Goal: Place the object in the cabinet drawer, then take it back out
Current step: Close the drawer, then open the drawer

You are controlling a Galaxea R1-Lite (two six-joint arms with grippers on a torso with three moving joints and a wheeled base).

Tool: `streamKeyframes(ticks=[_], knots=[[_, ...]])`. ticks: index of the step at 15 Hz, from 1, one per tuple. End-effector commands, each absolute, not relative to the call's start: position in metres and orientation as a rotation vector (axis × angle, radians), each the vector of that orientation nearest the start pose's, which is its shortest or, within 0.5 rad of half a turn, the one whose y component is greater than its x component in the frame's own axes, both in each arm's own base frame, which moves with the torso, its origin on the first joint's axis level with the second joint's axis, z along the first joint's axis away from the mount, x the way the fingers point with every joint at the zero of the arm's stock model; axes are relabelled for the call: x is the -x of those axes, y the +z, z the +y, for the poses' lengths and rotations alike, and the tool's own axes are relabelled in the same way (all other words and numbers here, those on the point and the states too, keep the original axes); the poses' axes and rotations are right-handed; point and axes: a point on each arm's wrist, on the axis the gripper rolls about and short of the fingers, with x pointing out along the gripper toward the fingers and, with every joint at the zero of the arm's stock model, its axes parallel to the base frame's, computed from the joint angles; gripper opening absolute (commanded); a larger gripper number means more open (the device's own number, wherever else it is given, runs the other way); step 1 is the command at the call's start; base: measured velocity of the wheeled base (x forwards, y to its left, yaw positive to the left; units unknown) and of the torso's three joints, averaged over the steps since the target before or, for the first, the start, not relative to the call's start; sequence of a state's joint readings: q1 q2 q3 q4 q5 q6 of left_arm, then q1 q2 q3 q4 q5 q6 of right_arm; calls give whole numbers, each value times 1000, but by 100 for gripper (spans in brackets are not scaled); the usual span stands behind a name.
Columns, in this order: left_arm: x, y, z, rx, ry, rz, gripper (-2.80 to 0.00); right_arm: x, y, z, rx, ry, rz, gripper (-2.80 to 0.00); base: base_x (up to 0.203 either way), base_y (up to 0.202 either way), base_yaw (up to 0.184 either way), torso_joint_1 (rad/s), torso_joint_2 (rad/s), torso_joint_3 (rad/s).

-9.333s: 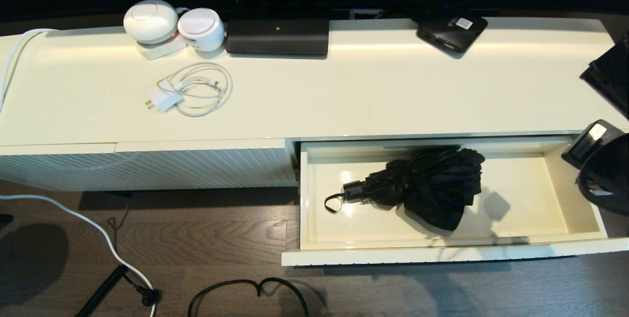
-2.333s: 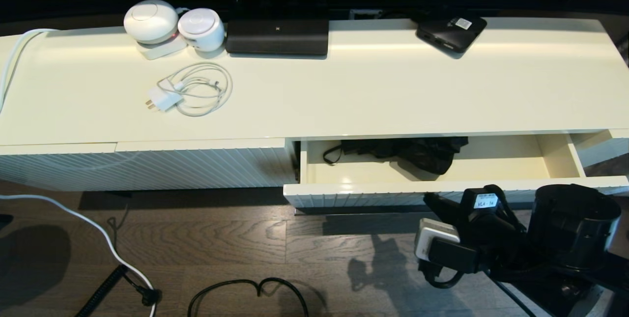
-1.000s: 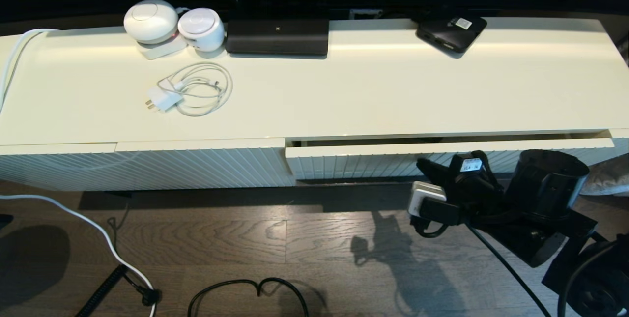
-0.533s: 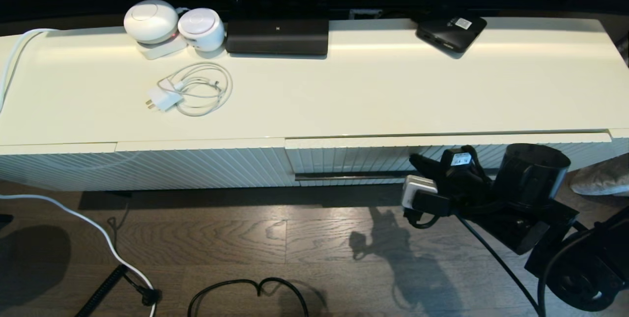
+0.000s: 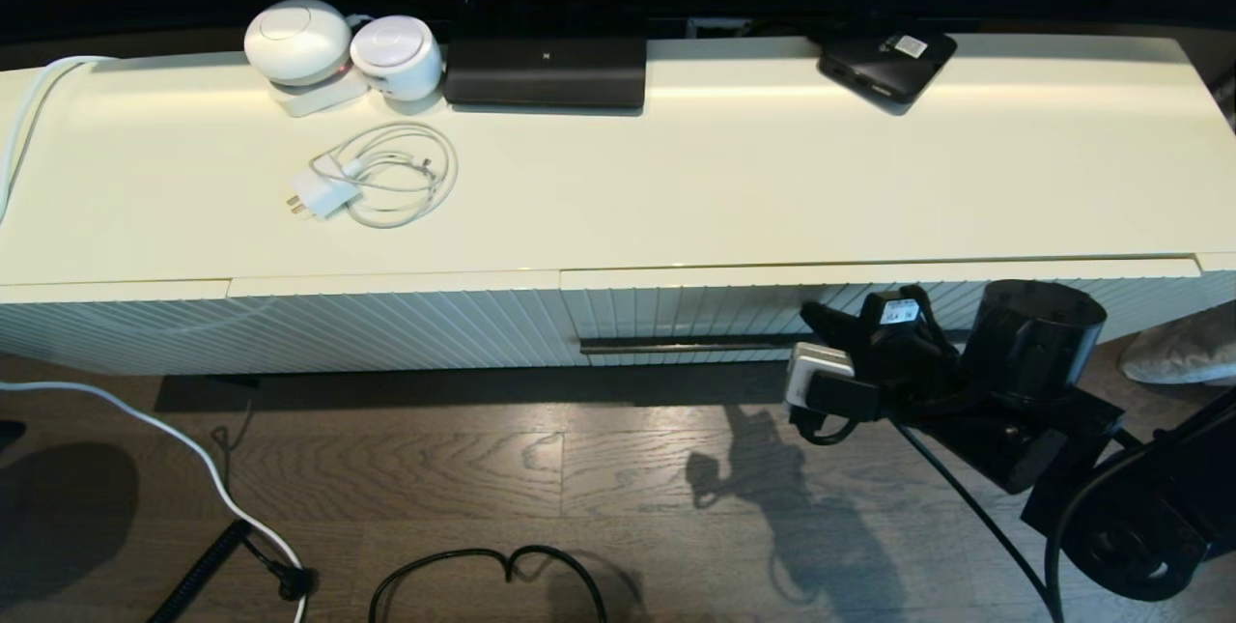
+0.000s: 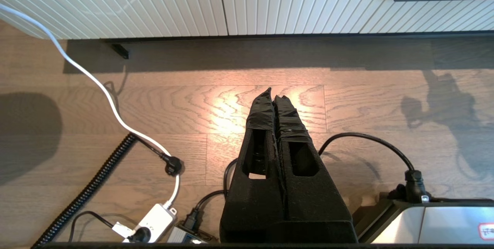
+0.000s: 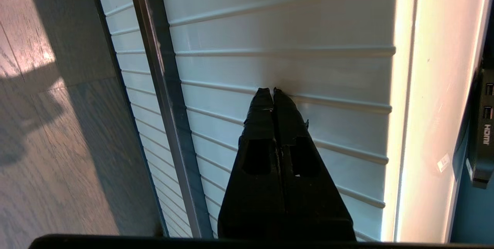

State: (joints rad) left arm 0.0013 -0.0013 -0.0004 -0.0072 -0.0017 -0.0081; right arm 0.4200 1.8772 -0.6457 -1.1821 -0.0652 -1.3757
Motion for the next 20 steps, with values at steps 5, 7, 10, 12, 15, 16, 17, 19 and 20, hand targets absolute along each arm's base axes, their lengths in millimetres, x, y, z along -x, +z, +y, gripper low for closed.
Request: streamKeyframes(ticks=[5, 7, 10, 12, 15, 16, 17, 19, 20], knots=[[23, 76, 0, 8, 0, -11, -280, -246, 172, 107, 1377, 370, -135, -280, 0, 0, 0, 0, 0, 0], [23, 76, 0, 8, 0, -11, -280, -224, 177, 94, 1344, 393, -74, -280, 0, 0, 0, 0, 0, 0], [23, 76, 0, 8, 1, -10, -280, -193, 186, 66, 1276, 351, 5, -280, 0, 0, 0, 0, 0, 0], [23, 76, 0, 9, 0, -11, -280, -176, 189, 45, 1133, 304, 123, -280, 0, 0, 0, 0, 0, 0], [23, 76, 0, 9, 1, -10, -280, -164, 201, 25, 780, 136, 241, -280, 0, 0, 0, 0, 0, 0], [23, 76, 0, 8, 0, -11, -280, -162, 204, 22, 662, 61, 274, -280, 0, 0, 0, 0, 0, 0], [23, 76, 0, 9, 1, -10, -280, -159, 203, 19, 551, -10, 320, -280, 0, 0, 0, 0, 0, 0], [23, 76, 0, 9, 0, -11, -280, -142, 201, 14, 411, -102, 450, -280, 0, 0, 0, 0, 0, 0], [23, 77, 0, 9, 0, -12, -280, -136, 209, 13, 351, -126, 462, -280, 0, 0, 0, 0, 0, 0]])
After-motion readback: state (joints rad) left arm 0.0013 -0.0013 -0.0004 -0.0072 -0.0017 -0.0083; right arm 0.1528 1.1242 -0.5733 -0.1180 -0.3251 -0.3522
